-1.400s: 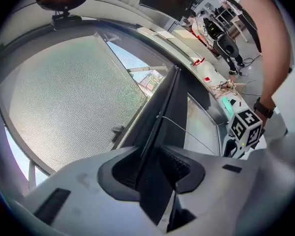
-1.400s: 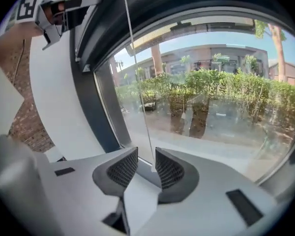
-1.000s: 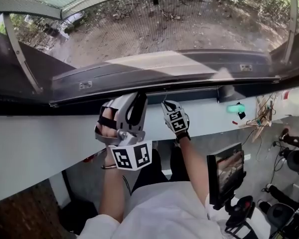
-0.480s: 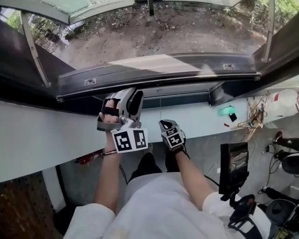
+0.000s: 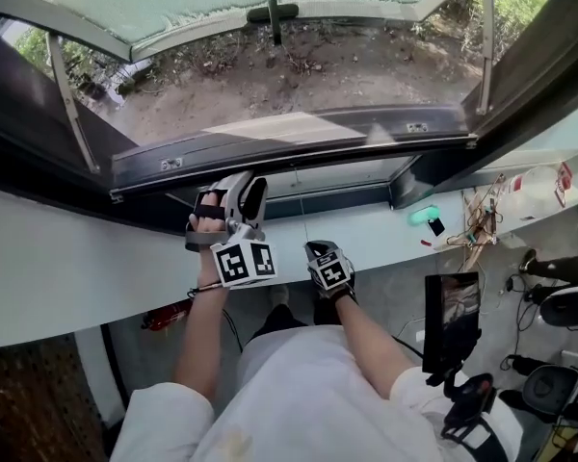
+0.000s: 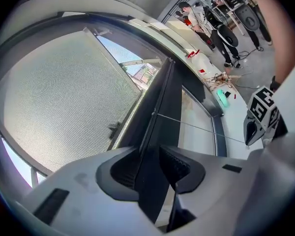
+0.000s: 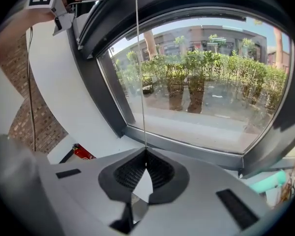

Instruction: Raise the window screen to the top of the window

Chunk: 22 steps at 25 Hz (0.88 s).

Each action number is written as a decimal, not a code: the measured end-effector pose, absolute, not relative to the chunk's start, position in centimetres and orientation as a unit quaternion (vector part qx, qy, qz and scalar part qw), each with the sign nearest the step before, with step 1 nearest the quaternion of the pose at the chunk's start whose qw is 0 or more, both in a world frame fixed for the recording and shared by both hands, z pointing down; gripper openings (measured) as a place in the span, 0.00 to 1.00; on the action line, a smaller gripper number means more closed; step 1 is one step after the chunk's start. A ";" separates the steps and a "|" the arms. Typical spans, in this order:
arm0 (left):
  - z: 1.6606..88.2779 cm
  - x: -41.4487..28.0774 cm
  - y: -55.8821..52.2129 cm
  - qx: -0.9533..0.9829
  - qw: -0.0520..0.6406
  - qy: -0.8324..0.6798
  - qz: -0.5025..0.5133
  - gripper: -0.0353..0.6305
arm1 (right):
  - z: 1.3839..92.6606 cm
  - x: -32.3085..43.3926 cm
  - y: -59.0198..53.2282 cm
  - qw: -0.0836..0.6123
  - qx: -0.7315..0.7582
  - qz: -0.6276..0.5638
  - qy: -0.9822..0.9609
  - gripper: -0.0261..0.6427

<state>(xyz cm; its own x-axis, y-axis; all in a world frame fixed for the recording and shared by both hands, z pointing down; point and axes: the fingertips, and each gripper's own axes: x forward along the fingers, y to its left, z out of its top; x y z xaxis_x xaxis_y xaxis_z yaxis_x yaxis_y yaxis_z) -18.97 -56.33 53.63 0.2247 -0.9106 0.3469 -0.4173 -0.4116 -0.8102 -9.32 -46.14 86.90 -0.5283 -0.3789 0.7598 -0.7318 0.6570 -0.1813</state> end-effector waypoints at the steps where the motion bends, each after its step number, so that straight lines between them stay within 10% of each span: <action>1: 53.6 -19.0 -56.3 -0.728 0.290 0.458 -0.420 0.23 | 86.7 -9.3 -45.8 0.357 0.330 0.243 -0.839 0.04; 22: 45.3 -19.1 -56.6 -0.727 0.309 0.522 -0.320 0.23 | 79.9 -10.1 -48.8 0.290 0.343 0.205 -0.869 0.04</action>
<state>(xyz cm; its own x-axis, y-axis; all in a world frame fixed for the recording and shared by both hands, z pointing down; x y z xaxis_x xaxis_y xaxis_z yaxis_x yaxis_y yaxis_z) -19.14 -56.58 45.27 0.2489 -0.9580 0.1426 -0.5618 -0.2627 -0.7845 -10.07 -48.82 79.92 -0.5961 -0.4781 0.6451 -0.7162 0.6798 -0.1581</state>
